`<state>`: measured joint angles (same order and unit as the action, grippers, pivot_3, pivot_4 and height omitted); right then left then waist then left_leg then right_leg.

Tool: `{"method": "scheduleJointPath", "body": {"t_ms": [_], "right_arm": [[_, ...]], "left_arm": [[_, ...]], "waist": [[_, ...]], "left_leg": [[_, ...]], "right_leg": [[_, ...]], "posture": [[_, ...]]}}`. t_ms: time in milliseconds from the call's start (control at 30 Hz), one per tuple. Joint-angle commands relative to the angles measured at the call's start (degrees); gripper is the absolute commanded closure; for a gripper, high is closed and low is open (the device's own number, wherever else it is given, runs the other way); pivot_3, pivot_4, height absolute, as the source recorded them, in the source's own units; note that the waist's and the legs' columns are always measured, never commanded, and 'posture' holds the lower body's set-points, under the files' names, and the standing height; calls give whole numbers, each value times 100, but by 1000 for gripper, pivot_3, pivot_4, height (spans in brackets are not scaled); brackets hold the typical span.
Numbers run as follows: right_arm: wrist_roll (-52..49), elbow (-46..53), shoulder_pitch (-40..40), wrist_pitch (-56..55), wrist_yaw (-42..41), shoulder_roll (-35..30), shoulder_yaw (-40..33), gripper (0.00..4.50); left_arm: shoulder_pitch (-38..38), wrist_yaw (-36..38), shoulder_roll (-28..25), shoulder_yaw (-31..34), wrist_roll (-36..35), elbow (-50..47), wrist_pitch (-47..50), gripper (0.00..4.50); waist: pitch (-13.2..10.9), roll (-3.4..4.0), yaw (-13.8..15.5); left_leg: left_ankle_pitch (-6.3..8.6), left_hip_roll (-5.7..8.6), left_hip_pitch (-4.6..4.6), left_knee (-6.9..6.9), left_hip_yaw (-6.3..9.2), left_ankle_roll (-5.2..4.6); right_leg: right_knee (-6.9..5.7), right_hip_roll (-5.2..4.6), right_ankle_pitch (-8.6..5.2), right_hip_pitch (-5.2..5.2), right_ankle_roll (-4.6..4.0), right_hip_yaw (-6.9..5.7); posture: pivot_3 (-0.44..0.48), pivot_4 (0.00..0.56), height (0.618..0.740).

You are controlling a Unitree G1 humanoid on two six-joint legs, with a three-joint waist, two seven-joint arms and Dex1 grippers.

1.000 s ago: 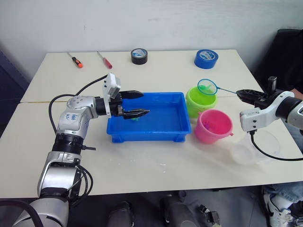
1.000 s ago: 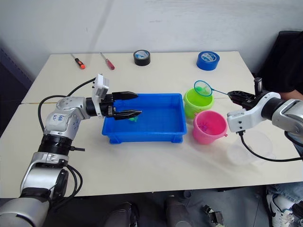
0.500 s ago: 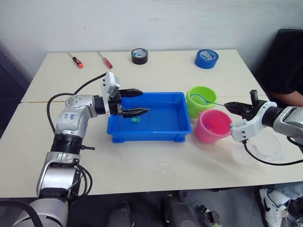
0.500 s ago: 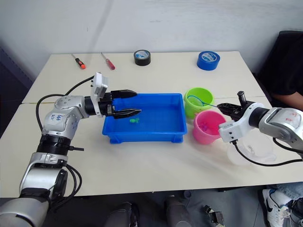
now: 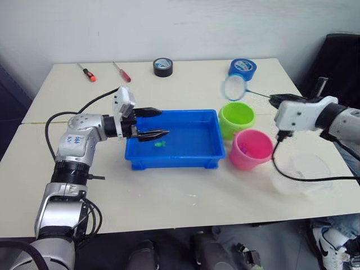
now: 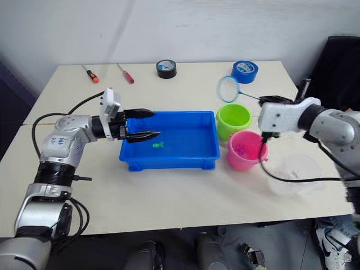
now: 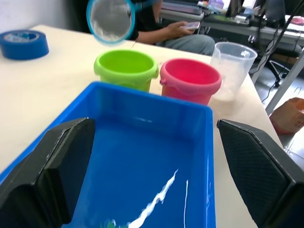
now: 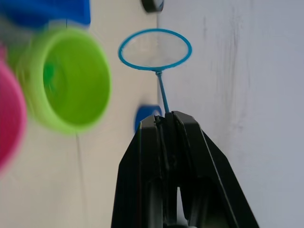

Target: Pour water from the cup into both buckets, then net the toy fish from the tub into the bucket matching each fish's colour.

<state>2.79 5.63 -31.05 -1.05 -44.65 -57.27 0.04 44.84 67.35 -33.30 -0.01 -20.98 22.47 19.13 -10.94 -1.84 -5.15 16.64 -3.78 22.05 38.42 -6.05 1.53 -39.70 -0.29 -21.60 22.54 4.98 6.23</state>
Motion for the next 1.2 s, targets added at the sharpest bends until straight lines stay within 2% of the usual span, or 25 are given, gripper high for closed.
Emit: {"method": "scheduleJointPath", "body": {"t_ms": [33, 133, 267, 667, 900, 1200], "right_arm": [[-1367, 1102, 78, 1927, -397, 386, -57, 4500], [-1784, 1508, 88, 2986, -522, 635, 161, 4500], [-1740, 1577, 49, 3393, -437, 1008, 637, 4500], [-111, -267, -493, 1425, -298, 1656, 1768, 4500], [-38, -453, -549, 1323, -503, 2156, 1921, 4500], [-335, -21, -428, 2063, -698, 2601, 1802, 4500]], "left_arm": [[-299, 189, -402, 145, -42, -476, 125, 17], [-670, 210, -725, 164, 32, -711, 116, 17], [-1263, 126, -1161, 337, 49, -1092, 147, 17], [-1992, -328, -1466, 769, -105, -1952, 554, 17], [-2048, -396, -1510, 844, -128, -2074, 632, 17], [-1826, -415, -1434, 755, -79, -1917, 561, 17]], "waist": [[0, 0, 32], [0, -1, 40], [1, -3, 45], [1, -4, 24], [1, -4, 21], [1, -4, 30]], "left_leg": [[0, 0, 0, 1, 5, 1], [1, 3, 10, 10, 16, -1], [7, 7, 16, 16, 28, -11], [13, 15, 33, 19, 38, -19], [12, 13, 32, 16, 38, -16], [12, 14, 33, 16, 42, -16]], "right_leg": [[0, -1, 0, -1, 0, -4], [-2, -11, 0, -1, -1, -14], [7, -19, 0, -5, -1, -24], [19, -20, -1, 2, -1, -35], [17, -17, -1, 2, -2, -36], [17, -20, -1, 1, -2, -40]], "posture": [[0, 150, 740], [0, 150, 740], [0, 150, 740], [0, 150, 740], [0, 150, 740], [0, 150, 740]]}}
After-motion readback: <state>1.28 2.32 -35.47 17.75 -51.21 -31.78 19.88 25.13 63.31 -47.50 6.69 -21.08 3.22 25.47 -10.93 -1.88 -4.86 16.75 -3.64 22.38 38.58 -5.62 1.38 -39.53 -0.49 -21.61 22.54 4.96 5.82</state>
